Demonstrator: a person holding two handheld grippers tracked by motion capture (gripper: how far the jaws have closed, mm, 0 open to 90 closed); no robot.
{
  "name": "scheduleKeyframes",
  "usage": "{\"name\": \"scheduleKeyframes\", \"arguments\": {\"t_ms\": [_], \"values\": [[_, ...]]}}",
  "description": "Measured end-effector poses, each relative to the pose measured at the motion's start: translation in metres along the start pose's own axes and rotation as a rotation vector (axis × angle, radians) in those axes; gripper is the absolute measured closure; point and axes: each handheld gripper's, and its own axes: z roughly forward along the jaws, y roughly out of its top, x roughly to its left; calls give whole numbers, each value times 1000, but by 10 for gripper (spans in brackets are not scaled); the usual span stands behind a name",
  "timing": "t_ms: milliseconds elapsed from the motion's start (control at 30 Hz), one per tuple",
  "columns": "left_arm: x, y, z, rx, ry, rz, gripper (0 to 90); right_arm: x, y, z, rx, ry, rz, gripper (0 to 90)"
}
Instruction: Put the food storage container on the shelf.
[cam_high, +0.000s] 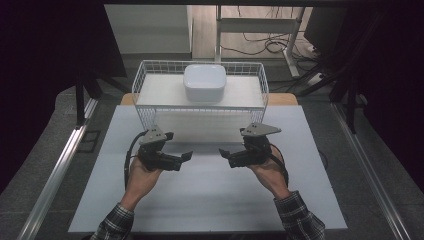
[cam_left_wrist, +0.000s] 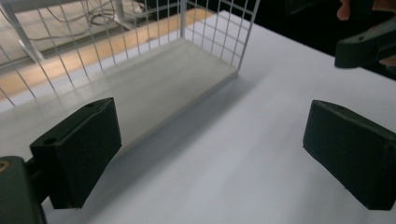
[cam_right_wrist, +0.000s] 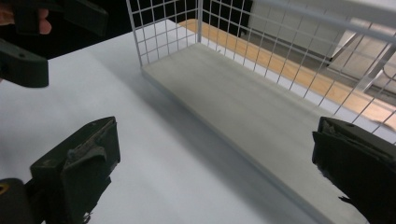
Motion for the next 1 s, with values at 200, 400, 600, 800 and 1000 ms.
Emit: {"name": "scheduleKeyframes", "arguments": {"t_ms": [200,400,600,800,1000], "values": [[-9,-8,5,13,-13,16,25,5,-9,-5,-2,4,10,0],[-19,-18,-1,21,-4,32,21,13,-19,-9,7,-3,-12,0],[-20,-25,-3,30,4,30,22,16,-29,-8,24,-7,-16,0],[-22,-33,-4,34,1,25,21,18,-41,-11,33,-21,-17,0],[-23,-44,-9,47,19,25,17,20,-51,-18,47,-44,-17,0]]}}
